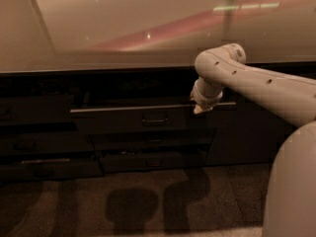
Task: Open top drawer
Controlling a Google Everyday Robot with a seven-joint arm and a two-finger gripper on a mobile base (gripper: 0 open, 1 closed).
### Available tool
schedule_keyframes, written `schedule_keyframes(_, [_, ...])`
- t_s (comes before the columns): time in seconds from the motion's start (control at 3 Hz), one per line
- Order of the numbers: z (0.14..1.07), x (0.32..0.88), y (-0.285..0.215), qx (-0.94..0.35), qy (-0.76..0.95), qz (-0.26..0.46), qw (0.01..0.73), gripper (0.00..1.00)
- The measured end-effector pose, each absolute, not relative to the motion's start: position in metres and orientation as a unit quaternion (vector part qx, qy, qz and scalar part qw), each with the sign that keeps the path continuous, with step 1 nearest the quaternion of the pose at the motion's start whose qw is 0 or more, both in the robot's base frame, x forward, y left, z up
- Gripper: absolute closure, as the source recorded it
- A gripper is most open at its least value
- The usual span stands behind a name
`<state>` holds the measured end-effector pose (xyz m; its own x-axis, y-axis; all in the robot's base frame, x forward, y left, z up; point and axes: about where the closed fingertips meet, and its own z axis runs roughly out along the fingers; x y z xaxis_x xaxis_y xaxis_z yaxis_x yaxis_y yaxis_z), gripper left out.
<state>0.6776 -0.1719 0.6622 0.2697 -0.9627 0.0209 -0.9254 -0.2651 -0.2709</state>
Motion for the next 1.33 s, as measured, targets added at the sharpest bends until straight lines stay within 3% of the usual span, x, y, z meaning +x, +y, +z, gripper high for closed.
schedule_keyframes(1.33, [0.662, 0.649, -0.171, -0.795, 0.589, -0.095, 0.108, 1.0])
